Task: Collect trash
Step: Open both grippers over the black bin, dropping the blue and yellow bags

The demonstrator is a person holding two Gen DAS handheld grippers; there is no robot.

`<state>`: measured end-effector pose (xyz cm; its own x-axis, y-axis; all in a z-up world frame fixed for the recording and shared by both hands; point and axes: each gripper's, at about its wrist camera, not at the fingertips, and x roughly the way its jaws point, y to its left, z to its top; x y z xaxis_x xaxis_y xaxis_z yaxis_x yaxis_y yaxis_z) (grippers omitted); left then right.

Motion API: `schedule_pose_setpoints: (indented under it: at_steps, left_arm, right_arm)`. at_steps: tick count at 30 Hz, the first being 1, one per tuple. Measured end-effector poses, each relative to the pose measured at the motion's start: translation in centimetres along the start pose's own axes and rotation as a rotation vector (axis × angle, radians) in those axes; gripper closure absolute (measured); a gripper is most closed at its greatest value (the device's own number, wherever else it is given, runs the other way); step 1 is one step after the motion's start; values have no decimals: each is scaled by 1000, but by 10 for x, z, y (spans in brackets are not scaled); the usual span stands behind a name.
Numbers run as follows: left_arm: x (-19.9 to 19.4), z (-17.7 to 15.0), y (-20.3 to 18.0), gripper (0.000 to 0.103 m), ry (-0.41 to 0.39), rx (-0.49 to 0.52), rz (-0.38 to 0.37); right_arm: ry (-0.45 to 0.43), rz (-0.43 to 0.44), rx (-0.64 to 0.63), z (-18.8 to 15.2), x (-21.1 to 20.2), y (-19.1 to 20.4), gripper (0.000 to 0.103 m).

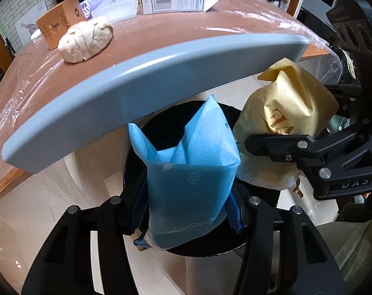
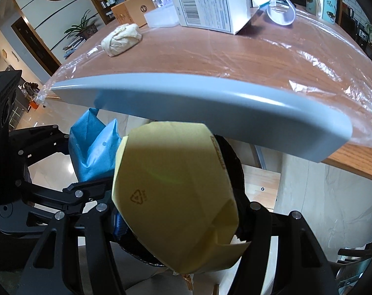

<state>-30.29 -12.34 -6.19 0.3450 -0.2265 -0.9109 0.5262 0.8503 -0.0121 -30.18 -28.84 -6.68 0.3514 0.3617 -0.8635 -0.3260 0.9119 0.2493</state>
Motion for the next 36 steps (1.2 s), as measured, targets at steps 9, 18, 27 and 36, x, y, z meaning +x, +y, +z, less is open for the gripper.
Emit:
schedule_pose_setpoints:
  at_steps: [9,18,27,36]
  left_arm:
    - [13,3,-2,48,18,8,4]
    - [19,2,-5,48,36,16,11]
    - [19,1,-5,48,48,17,16]
    - [13,5,6,29,14,6,0]
  right_arm:
    - [20,-15,-1,0,13,-3,41]
    - [34,-35,12,1,22,-2,41]
    - [43,-47,22,4,28,2,41]
    - [16,-78,68,5,18,3,21]
